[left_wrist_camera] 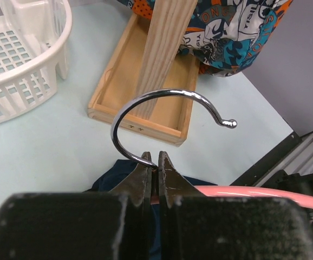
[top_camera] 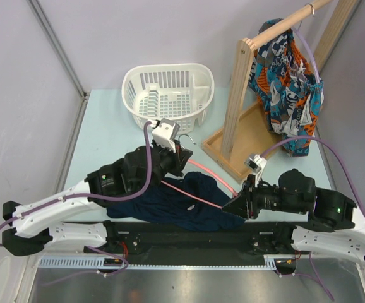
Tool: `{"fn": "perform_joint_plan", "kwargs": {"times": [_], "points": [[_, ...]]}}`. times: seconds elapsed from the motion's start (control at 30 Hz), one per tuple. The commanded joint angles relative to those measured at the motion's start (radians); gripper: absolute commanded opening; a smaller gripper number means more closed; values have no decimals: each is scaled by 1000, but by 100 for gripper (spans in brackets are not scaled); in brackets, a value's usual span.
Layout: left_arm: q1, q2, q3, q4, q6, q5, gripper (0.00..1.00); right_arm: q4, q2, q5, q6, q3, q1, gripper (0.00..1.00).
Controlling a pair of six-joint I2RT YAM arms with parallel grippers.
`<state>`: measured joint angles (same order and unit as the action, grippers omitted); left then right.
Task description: Remove the shorts from the hanger
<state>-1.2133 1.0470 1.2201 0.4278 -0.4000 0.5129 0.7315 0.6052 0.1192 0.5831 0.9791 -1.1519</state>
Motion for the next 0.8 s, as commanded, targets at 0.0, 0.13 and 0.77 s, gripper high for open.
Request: {"fn": "perform_joint_plan", "kwargs": {"times": [0.0, 0.13, 0.77], "points": [[-3, -44, 19, -61, -14, 13, 5, -30, 1, -58, -38, 9, -35, 6], [-5, -114, -14, -84, -20, -19, 61, 28, -71, -114, -48, 18, -35, 0], [-3, -525, -146, -90, -62, -4, 81, 197, -522, -348, -267, 286, 52, 0]]}}
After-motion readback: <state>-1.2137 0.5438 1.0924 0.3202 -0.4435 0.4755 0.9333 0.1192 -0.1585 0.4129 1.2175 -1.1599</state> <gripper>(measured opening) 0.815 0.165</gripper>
